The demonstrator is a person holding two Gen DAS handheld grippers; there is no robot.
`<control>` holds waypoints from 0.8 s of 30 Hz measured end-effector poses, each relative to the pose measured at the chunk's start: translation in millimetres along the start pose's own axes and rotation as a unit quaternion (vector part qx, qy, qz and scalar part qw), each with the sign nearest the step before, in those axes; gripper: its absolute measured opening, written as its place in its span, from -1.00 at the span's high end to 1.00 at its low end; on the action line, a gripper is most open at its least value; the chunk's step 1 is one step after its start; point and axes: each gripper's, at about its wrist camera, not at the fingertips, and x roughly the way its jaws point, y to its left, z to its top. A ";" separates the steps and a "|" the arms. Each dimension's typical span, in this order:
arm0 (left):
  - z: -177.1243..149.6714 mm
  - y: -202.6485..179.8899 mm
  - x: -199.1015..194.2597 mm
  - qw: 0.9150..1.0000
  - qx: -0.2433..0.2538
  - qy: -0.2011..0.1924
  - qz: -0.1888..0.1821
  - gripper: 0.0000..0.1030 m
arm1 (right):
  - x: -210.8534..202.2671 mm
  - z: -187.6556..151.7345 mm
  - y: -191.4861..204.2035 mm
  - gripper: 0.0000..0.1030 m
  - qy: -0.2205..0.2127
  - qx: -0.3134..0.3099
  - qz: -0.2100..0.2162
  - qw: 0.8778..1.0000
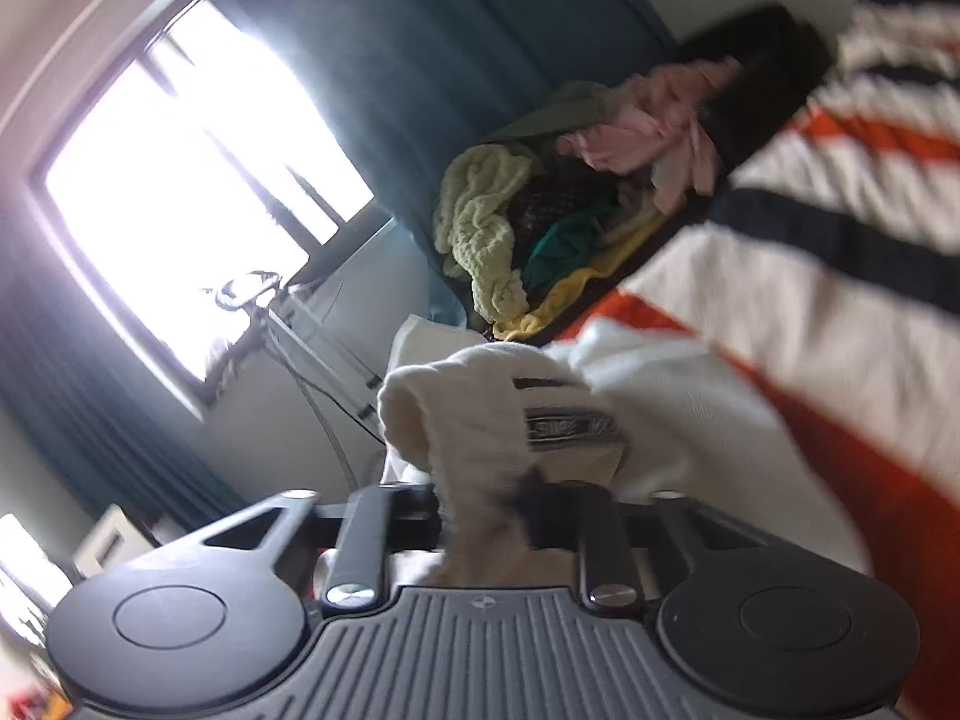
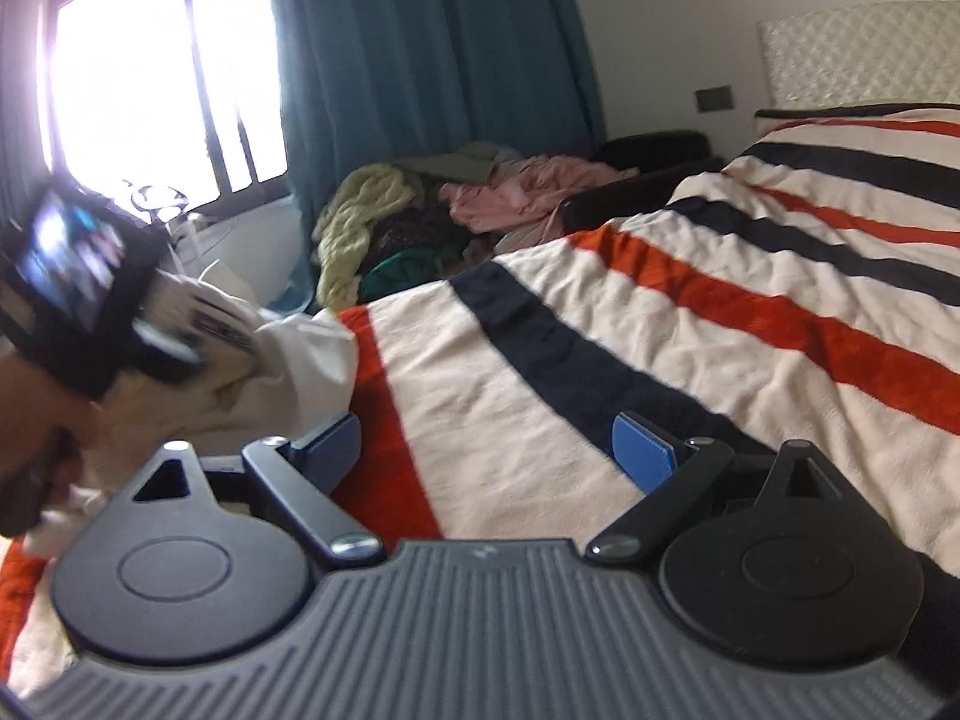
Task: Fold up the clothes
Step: 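Grasp a sweatpants cuff with the left tool while the right tool grasps the waistband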
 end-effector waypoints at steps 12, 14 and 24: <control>-45.7 169.4 -178.7 0.949 -0.305 -0.009 -0.081 0.71 | -30.9 -19.3 18.9 -0.80 -0.046 -0.078 0.001 0.996; -77.5 183.3 -195.0 0.943 -0.322 0.000 -0.084 0.71 | -41.4 -19.7 26.6 -0.80 -0.032 -0.104 0.027 0.994; -237.3 210.3 -223.2 0.914 -0.391 0.037 -0.103 0.69 | -43.1 -55.5 69.0 -0.80 0.176 -0.158 0.161 0.958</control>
